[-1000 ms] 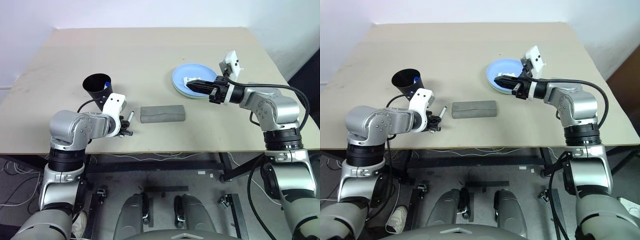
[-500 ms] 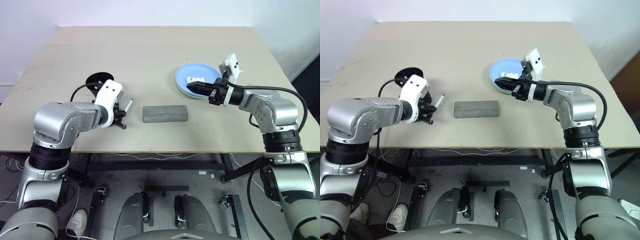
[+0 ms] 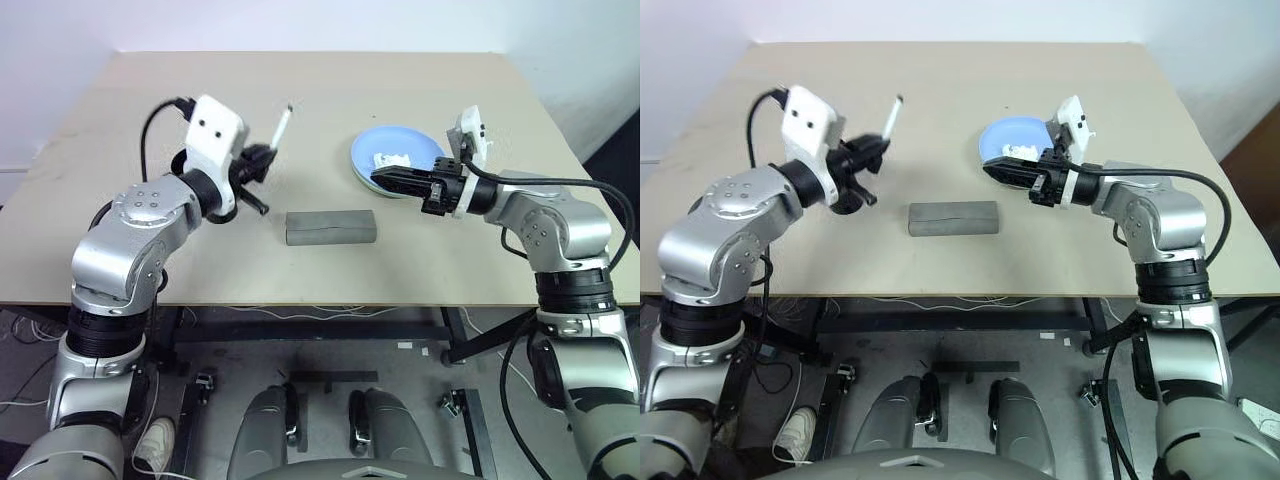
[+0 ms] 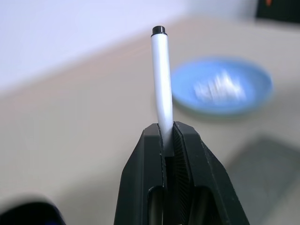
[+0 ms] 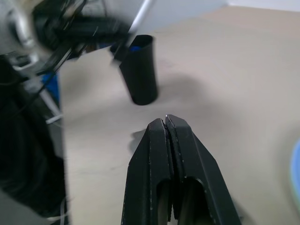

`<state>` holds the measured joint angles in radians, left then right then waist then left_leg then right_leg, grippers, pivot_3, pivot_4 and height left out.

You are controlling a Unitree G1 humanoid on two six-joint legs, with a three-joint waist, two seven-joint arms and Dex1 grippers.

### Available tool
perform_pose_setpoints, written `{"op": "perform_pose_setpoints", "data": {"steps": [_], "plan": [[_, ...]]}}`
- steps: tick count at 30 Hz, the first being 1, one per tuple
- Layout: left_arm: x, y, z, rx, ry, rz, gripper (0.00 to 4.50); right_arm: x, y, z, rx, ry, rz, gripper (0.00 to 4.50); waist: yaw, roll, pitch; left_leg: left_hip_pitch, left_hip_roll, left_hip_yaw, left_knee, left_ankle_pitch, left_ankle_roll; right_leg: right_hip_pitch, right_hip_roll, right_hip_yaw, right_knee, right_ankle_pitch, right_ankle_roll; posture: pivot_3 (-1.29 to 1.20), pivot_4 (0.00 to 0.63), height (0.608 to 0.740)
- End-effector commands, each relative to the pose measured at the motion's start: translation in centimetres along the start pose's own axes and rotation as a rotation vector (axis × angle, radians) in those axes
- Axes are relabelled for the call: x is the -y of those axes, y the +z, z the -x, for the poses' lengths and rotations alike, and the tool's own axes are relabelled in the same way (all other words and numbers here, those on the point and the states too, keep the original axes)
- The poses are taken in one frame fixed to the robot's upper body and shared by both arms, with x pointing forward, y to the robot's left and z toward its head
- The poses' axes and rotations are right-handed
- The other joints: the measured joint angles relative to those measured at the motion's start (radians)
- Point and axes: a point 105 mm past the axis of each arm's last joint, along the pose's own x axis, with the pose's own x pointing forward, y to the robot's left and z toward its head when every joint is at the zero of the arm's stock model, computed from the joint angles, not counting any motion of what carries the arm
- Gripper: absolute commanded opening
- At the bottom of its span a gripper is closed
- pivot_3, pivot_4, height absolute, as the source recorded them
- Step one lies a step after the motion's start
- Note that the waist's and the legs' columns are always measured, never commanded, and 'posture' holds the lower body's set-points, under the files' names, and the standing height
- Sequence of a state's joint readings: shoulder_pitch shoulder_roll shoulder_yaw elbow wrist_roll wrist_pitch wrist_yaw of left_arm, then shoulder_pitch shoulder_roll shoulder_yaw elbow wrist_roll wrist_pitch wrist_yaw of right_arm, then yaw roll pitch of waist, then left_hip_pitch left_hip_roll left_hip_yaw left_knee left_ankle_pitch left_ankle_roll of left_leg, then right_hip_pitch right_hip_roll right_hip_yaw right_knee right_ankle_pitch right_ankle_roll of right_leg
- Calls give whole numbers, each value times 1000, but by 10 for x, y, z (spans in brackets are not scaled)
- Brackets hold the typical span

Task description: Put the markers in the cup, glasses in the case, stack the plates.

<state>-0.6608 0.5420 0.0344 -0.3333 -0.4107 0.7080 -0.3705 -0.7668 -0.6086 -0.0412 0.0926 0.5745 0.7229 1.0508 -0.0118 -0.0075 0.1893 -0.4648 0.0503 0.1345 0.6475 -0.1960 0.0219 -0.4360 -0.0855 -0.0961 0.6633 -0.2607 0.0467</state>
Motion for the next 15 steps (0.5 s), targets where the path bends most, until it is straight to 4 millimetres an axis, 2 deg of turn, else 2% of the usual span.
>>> {"op": "perform_pose_setpoints", "data": {"steps": [1, 11, 15], "plan": [[-17, 29, 11, 210, 80, -33, 5, -7, 10, 9, 2, 21, 40, 52, 0, 0, 0, 0, 0, 0, 0, 0, 0, 0, 0, 0, 0, 0, 0, 0, 150, 710], [-55, 33, 29, 358, 247, -149, 5, -8, 5, 8, -20, 13, 27, 52, 1, 0, 0, 1, 1, 0, 1, 0, 2, 2, 3, 0, 0, 0, 1, 0, 150, 710], [-73, 24, 38, 355, 360, -154, 5, -7, 4, 7, -23, 5, 31, 52, 1, 0, 0, 1, 1, 0, 1, 0, 3, 2, 3, -1, 0, 1, 1, 0, 150, 710]]}}
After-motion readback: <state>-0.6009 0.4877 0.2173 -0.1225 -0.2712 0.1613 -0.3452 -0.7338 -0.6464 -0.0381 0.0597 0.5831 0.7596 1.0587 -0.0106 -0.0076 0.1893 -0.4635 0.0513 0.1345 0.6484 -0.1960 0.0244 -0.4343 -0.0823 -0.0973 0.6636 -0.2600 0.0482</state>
